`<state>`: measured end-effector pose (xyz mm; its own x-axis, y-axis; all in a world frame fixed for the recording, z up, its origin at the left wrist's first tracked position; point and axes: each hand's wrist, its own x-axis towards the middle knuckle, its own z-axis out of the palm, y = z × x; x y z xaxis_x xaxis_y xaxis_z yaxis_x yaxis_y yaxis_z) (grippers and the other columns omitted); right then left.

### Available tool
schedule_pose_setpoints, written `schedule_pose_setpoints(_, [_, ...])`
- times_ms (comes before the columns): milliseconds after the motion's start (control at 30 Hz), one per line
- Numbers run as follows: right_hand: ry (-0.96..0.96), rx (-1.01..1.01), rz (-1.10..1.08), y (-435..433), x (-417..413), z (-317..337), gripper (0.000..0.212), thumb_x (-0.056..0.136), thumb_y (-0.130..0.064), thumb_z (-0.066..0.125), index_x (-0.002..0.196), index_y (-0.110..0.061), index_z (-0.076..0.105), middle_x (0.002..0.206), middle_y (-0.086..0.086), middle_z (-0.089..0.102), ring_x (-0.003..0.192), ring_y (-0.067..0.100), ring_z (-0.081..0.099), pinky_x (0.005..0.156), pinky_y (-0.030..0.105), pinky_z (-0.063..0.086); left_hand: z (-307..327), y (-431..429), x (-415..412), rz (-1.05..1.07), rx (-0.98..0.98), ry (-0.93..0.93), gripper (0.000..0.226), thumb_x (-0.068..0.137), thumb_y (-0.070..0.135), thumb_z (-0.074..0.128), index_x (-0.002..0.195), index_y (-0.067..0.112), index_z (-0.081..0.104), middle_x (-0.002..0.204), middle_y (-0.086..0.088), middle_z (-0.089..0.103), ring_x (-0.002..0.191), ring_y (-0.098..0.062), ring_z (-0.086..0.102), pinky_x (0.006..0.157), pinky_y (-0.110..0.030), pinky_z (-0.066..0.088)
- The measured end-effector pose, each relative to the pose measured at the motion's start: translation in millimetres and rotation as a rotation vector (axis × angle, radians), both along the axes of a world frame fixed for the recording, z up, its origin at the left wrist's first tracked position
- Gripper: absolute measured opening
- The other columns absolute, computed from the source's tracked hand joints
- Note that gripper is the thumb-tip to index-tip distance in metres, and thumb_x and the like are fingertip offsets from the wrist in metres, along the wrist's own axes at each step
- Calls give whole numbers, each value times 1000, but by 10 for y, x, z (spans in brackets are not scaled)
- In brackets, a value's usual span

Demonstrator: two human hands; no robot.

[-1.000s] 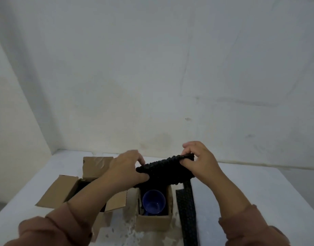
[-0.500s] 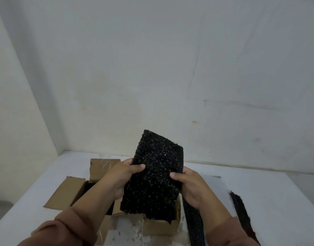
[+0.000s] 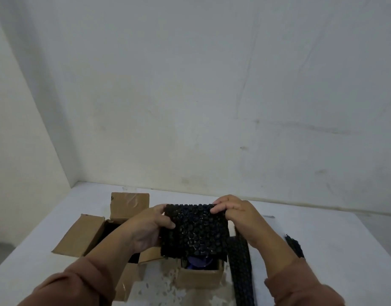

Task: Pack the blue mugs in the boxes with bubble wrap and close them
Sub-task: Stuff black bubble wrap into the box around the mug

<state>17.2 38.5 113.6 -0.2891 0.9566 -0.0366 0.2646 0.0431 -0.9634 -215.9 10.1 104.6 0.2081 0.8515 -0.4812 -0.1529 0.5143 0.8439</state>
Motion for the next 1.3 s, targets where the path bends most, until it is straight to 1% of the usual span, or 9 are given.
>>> schedule_pose_setpoints(167, [240, -343, 72, -1, 75, -235, 55, 74, -24, 65, 127, -31, 48, 122, 9, 61, 112, 27, 59, 91, 41, 51, -127, 54, 50, 83, 12, -15, 46, 86, -15, 44, 125, 6, 52, 123, -22, 61, 113, -38, 57, 94, -49, 47])
schedule_pose_setpoints(333, [154, -243, -87, 46, 32, -341, 28, 85, 7, 55, 100, -14, 64, 97, 16, 68, 83, 31, 66, 54, 33, 52, -199, 72, 75, -28, 55, -72, 47, 87, -15, 48, 119, 19, 56, 118, -14, 64, 109, -36, 61, 83, -46, 52])
schedule_pose_setpoints(433, [286, -310, -132, 59, 74, -300, 35, 87, 18, 42, 77, -6, 65, 86, 15, 65, 66, 29, 62, 45, 30, 50, -176, 81, 106, -21, 67, -87, 42, 90, -20, 38, 94, 11, 66, 101, -14, 68, 87, -29, 66, 56, -33, 57])
schedule_pose_setpoints(633, [441, -388, -36, 110, 231, -276, 33, 84, 1, 43, 70, 1, 72, 96, 15, 70, 91, 27, 64, 83, 39, 52, -235, 156, 89, -7, 105, -173, 42, 96, 8, 34, 79, -2, 72, 113, -20, 66, 104, -32, 60, 86, -39, 50])
schedule_pose_setpoints(767, [-117, -131, -21, 171, 180, -276, 12, 83, -6, 63, 87, -17, 63, 92, -3, 61, 79, 13, 57, 72, 22, 47, -256, 265, 198, -192, 322, 533, 10, 88, 8, 60, 94, 16, 64, 96, -1, 61, 82, -16, 59, 71, -24, 48])
schedule_pose_setpoints(867, [-501, 85, 35, 202, 43, -360, 46, 81, -10, 62, 119, -31, 49, 101, -8, 45, 78, 13, 50, 67, 21, 40, -320, 290, 373, -303, 475, 997, 35, 85, 12, 62, 112, 25, 43, 100, 5, 48, 75, -10, 51, 54, -16, 39])
schedule_pose_setpoints(1133, [-836, 315, 41, 177, -196, -748, 32, 87, -16, 55, 117, -10, 45, 120, 7, 45, 98, 27, 54, 69, 27, 35, -617, 360, 609, -212, 663, 1130, 41, 84, 0, 51, 70, 27, 24, 79, 11, 29, 61, -6, 30, 54, -18, 31])
schedule_pose_setpoints(1233, [-922, 379, 58, 193, -221, -824, 39, 89, -11, 48, 127, -9, 41, 122, 11, 51, 103, 29, 54, 79, 35, 44, -660, 348, 672, -298, 737, 1217, 16, 88, 5, 50, 91, 20, 47, 100, 3, 45, 79, -10, 43, 67, -16, 33])
schedule_pose_setpoints(1300, [-1009, 459, 92, 216, -227, -881, 38, 90, -9, 43, 128, -10, 41, 124, 12, 51, 107, 29, 53, 84, 37, 44, -701, 338, 695, -429, 743, 1402, 29, 88, 11, 53, 117, 11, 47, 124, -8, 45, 109, -22, 46, 86, -26, 36])
